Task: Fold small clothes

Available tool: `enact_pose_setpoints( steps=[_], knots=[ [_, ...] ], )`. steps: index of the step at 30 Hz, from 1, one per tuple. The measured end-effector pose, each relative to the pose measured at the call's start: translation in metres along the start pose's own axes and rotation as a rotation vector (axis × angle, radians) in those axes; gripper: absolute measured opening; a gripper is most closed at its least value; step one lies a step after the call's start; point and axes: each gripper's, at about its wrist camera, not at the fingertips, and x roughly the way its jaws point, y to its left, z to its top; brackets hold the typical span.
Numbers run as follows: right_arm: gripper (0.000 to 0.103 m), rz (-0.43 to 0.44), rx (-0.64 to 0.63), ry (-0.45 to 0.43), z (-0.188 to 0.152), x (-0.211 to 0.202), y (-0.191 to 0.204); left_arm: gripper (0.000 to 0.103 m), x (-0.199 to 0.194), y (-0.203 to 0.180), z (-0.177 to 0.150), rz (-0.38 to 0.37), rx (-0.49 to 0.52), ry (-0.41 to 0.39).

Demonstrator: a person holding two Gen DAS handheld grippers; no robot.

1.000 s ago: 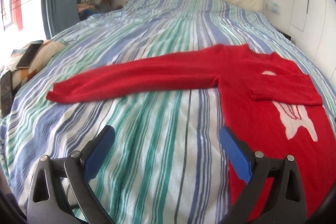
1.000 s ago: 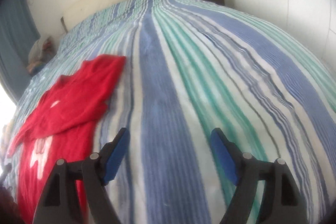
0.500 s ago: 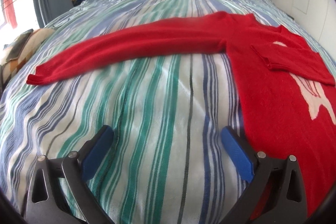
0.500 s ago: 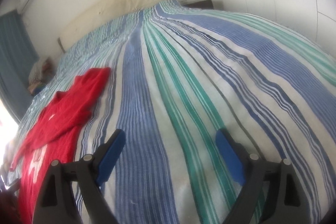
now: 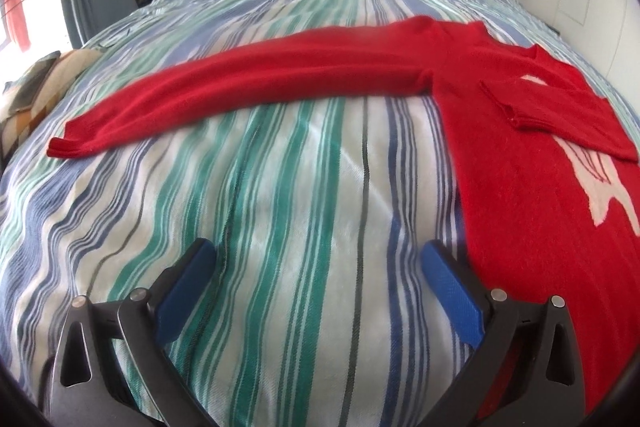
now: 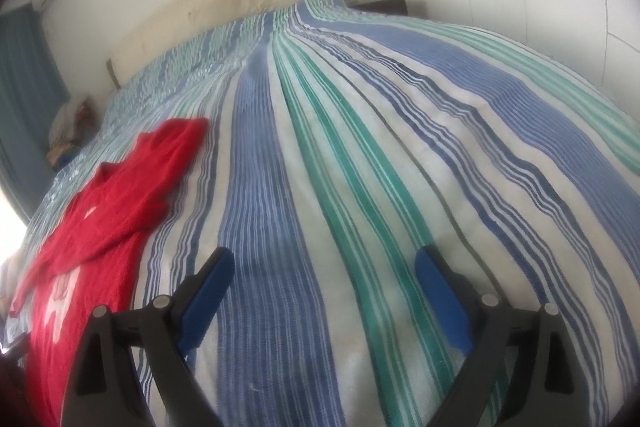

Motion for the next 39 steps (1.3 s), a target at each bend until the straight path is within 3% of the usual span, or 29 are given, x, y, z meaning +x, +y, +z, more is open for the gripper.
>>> enact_pose_setpoints(
  steps=[7, 14, 30, 39],
  knots=[
    [0.095, -0.04, -0.038, 0.031, 0.0, 0.008, 0.007, 0.103, 0.003, -0.001, 0.001, 0.003, -0.001, 0.016],
    [0.103, -0.146, -0.13, 0.083, -0.001, 0.024, 0.026, 0.103, 0.005, -0.001, 0.002, -0.004, -0.001, 0.028],
    [0.103, -0.066, -0.066, 0.052, -0.002, 0.01, 0.013, 0.103, 0.006, -0.001, 0.002, 0.007, 0.006, 0.033],
    [0.103, -0.082, -0.077, 0.059, -0.001, 0.01, 0.015, 0.103, 0.007, -0.005, 0.003, 0.026, 0.015, 0.036]
  ],
)
